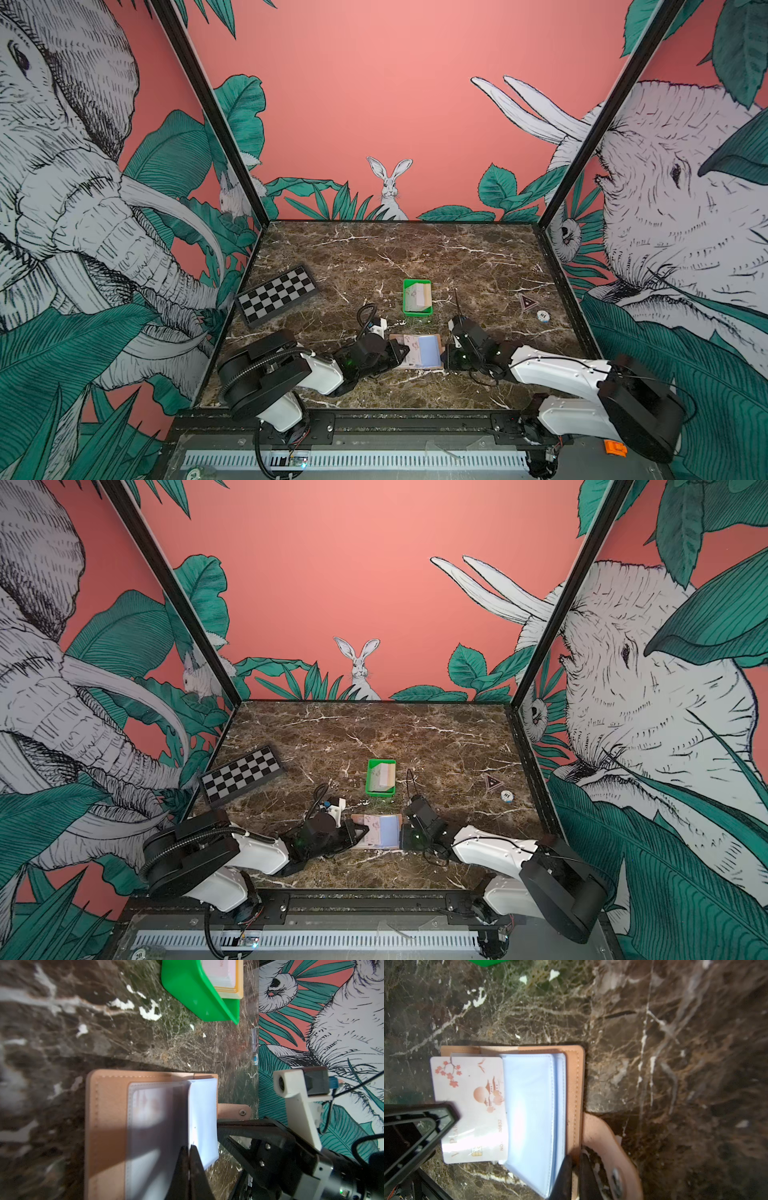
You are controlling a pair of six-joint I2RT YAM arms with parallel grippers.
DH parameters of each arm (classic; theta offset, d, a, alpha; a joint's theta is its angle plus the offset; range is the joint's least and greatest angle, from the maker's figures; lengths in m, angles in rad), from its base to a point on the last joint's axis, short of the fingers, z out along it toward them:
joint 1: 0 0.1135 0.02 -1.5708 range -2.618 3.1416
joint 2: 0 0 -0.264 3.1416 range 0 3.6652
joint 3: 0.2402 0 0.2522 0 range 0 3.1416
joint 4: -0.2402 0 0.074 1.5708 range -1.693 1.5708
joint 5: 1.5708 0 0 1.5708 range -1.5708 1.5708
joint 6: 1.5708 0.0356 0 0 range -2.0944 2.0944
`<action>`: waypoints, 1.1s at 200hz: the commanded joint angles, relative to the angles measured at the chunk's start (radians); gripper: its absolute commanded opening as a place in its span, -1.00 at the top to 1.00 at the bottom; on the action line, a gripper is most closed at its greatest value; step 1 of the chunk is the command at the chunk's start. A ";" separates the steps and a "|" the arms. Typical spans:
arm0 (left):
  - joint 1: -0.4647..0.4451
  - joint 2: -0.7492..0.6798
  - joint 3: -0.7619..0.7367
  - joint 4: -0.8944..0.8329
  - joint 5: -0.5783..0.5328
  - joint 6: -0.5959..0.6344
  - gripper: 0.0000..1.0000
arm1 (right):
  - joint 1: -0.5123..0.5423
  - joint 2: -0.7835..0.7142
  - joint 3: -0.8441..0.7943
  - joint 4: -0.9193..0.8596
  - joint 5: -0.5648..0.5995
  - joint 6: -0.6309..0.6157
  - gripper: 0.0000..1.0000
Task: Put the credit cards into the card holder
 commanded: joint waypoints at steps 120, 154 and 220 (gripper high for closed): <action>-0.006 0.069 0.009 0.013 0.042 0.004 1.00 | 0.006 0.016 -0.029 -0.034 0.029 -0.016 0.81; -0.004 0.093 0.020 0.015 0.050 -0.002 0.92 | 0.006 0.020 -0.032 -0.032 0.033 -0.015 0.81; -0.003 0.068 0.072 -0.156 0.051 0.020 0.67 | 0.010 0.026 -0.022 -0.060 0.052 -0.020 0.82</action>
